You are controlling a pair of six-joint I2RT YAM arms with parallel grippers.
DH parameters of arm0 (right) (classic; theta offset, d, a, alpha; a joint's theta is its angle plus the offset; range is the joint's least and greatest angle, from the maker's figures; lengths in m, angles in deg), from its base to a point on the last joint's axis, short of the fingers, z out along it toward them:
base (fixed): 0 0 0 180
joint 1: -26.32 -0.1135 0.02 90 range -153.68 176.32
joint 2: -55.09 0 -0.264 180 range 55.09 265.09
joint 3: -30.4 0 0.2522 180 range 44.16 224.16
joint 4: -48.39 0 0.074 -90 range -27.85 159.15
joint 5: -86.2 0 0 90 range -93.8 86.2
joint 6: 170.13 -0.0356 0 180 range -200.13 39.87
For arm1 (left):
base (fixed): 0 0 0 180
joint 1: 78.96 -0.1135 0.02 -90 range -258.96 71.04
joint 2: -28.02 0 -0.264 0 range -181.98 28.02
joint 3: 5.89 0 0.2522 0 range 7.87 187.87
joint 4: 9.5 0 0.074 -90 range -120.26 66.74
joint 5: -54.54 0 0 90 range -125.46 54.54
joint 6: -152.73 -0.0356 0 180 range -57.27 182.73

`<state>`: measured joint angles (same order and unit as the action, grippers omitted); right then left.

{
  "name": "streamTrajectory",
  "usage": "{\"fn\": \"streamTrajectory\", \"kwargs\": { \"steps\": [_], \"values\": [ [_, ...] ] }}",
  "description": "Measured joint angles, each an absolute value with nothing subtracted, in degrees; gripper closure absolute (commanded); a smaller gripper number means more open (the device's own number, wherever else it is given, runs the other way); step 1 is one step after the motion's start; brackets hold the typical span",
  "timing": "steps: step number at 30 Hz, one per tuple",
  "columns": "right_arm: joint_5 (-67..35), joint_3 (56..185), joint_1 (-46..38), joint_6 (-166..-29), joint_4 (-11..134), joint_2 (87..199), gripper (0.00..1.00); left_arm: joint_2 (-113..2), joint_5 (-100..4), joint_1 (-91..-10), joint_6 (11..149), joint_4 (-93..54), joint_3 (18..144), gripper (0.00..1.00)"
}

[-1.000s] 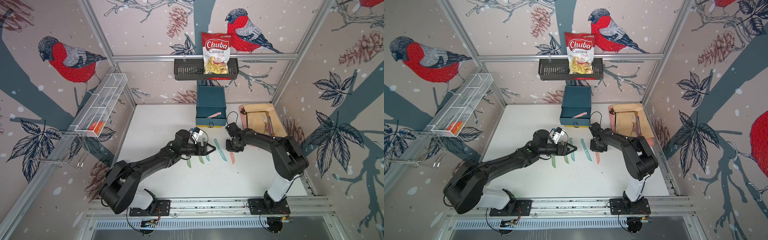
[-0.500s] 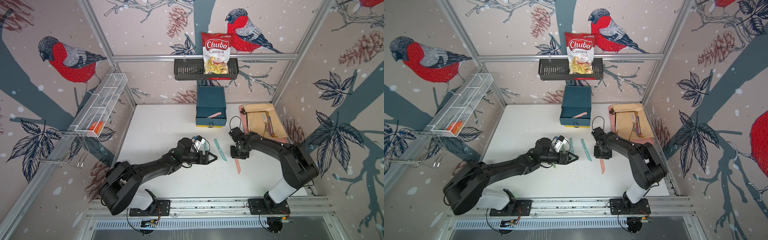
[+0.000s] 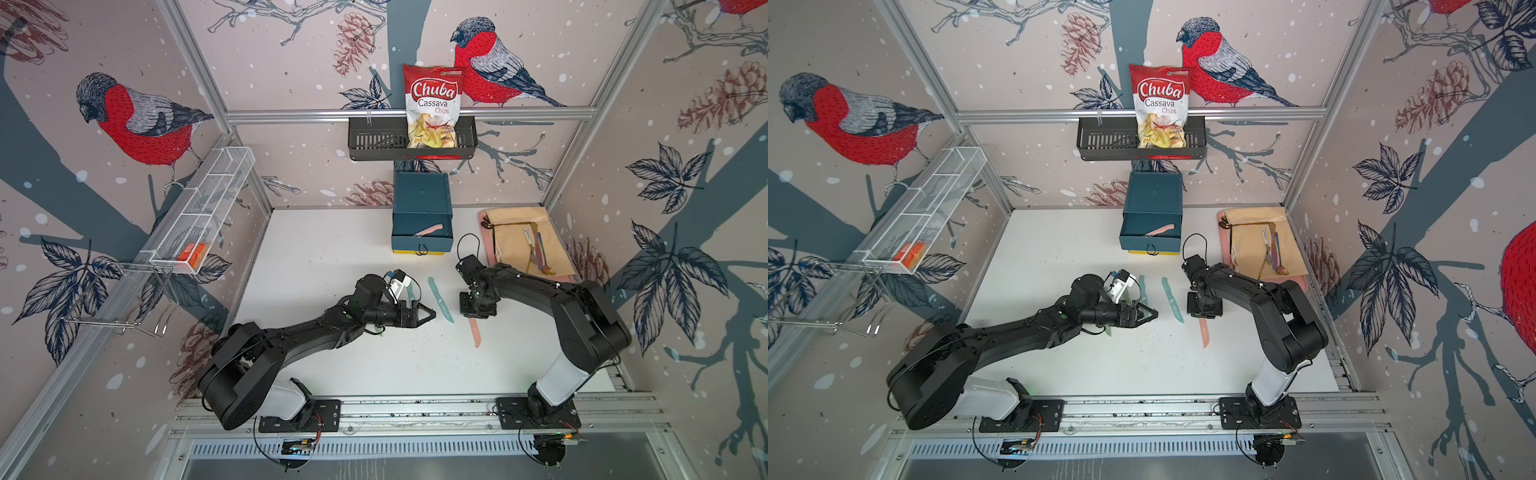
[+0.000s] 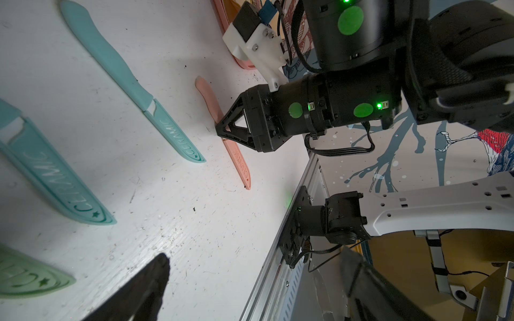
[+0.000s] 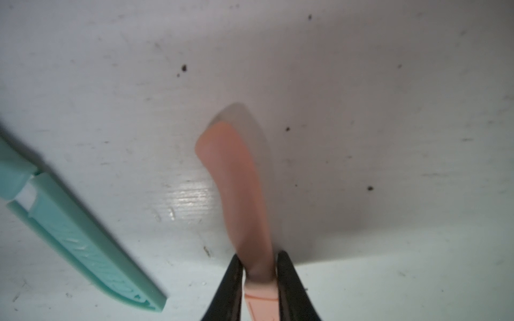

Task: Place the fruit knives into the drawer by color
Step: Pick up the fruit knife from the center of the board.

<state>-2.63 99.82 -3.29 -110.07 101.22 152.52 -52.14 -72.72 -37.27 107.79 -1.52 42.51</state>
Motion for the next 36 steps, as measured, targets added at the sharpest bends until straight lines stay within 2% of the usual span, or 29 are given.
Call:
{"fn": "streamTrajectory", "kwargs": {
  "steps": [9,36],
  "values": [
    [-3.6,101.0,-2.4,-108.8,102.5,154.0,1.00,-53.1,-72.7,-37.2,107.1,-2.5,45.2,0.03],
    [-3.9,108.0,0.4,-107.3,107.6,152.5,1.00,-54.1,-72.3,-37.2,105.3,-4.8,48.0,0.03]
  ]
}}
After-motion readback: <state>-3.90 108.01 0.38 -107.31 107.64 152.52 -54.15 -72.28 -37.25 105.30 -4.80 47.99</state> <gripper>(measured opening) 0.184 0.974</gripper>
